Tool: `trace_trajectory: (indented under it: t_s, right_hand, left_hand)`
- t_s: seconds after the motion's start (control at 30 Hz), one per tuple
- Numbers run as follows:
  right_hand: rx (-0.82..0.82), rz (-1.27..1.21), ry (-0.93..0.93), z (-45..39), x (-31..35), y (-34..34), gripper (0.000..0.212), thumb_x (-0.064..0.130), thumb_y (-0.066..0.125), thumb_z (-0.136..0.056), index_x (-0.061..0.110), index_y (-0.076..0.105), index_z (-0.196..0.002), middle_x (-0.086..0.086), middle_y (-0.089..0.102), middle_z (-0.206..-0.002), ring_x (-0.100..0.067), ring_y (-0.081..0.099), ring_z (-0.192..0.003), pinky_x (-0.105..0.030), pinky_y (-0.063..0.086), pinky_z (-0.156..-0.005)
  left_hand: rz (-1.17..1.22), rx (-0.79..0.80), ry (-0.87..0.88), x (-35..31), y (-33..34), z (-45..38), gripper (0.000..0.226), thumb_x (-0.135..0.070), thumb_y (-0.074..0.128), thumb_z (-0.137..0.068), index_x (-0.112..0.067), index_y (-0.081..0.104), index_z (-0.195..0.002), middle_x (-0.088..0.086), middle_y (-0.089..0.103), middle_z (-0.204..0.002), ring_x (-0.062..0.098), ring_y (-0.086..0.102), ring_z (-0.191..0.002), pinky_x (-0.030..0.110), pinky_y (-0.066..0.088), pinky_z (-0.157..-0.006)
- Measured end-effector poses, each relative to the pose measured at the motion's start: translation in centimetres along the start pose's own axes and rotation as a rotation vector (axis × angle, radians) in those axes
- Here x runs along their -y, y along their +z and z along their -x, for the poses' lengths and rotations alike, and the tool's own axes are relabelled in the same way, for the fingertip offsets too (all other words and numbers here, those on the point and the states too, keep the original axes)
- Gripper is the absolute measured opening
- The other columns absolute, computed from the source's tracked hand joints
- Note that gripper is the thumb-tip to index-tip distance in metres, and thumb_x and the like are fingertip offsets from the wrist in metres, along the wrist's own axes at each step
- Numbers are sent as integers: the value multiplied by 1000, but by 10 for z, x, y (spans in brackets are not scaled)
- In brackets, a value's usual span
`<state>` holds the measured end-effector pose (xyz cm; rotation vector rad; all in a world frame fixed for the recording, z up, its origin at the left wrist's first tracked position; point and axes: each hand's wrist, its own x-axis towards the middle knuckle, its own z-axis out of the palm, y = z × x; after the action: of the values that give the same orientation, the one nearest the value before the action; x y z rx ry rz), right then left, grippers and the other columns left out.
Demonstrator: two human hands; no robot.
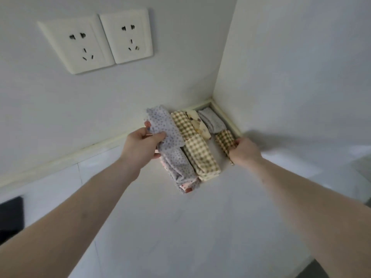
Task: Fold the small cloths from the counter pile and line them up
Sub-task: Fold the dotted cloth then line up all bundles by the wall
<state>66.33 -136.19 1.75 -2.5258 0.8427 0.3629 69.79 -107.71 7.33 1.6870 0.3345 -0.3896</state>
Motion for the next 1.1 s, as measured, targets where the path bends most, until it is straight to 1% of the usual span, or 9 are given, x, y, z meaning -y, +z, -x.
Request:
trace_trajectory:
  t_s: [0.17, 0.23, 0.3, 0.4, 0.47, 0.53, 0.73, 0.93, 1.1]
  right_hand:
    - [56, -60, 43, -13, 0, 13, 29, 19, 64, -78, 12, 71, -105, -10, 74, -102, -32, 71, -99, -37, 59, -86]
    - [135, -266, 99, -16, 4, 4, 19, 19, 69, -78, 12, 73, -96, -8, 75, -94, -27, 71, -91, -35, 59, -81]
    - [206, -539, 117, -17, 15, -13, 22, 15, 76, -84, 16, 71, -106, -6, 75, -97, -21, 71, -89, -31, 55, -76]
    - [244, -817, -27, -19, 49, -42, 18, 10, 76, -88, 17, 72, -103, -4, 78, -101, -19, 74, -93, -35, 59, -88]
    - [323, -889, -109, -20, 82, -47, 15, 10, 76, -89, 20, 71, -99, -2, 79, -97, -17, 75, -88, -34, 62, -81]
    - [367, -814, -163, -22, 111, -38, 20, 15, 78, -88, 18, 73, -107, 1, 79, -96, -13, 76, -83, -33, 62, -77]
    - [213, -397, -218, -30, 136, 15, 66, 33, 86, -78, 12, 63, -136, -4, 70, -127, -20, 67, -114, -34, 53, -102]
    - [-53, -498, -217, -32, 120, 7, 51, 63, 72, -81, 22, 70, -112, 9, 72, -102, -14, 69, -97, -31, 54, -84]
    - [-251, -264, -251, -52, 91, -5, 30, 23, 53, -101, 14, 68, -126, -8, 71, -125, -30, 64, -119, -32, 48, -94]
  left_hand:
    - [15, -11, -77, -11, -3, -45, 20, -27, 79, -90, -11, 69, -97, 1, 69, -92, 19, 66, -81, 33, 60, -69]
    - [-8, -5, -105, -11, -2, -56, 19, -28, 79, -89, -13, 72, -98, 0, 68, -92, 17, 65, -80, 29, 57, -65]
    - [-66, -7, -122, -8, 0, -63, 19, -30, 79, -89, -14, 73, -98, 1, 65, -90, 16, 63, -77, 29, 55, -65]
    - [-109, -6, -158, 0, 2, -69, 20, -30, 77, -91, -14, 71, -100, 4, 63, -88, 17, 60, -75, 31, 55, -69]
    - [-106, -13, -172, 4, 2, -71, 18, -30, 76, -93, -15, 69, -101, 4, 62, -86, 17, 59, -72, 28, 54, -63]
    - [-113, -27, -176, 6, 4, -71, 15, -30, 74, -94, -17, 68, -98, 4, 61, -84, 17, 57, -70, 26, 51, -59]
    - [-139, -40, -143, 4, 9, -72, 18, -32, 78, -91, -19, 66, -88, -1, 63, -81, 17, 54, -65, 26, 47, -56]
    - [-78, -167, -134, 6, -3, -69, 56, -49, 86, -78, -19, 58, -115, -3, 63, -97, 14, 60, -74, 32, 50, -64]
    - [-70, -239, -73, 4, -10, -62, 63, -57, 86, -74, -24, 56, -118, -3, 63, -103, 16, 59, -77, 32, 46, -67]
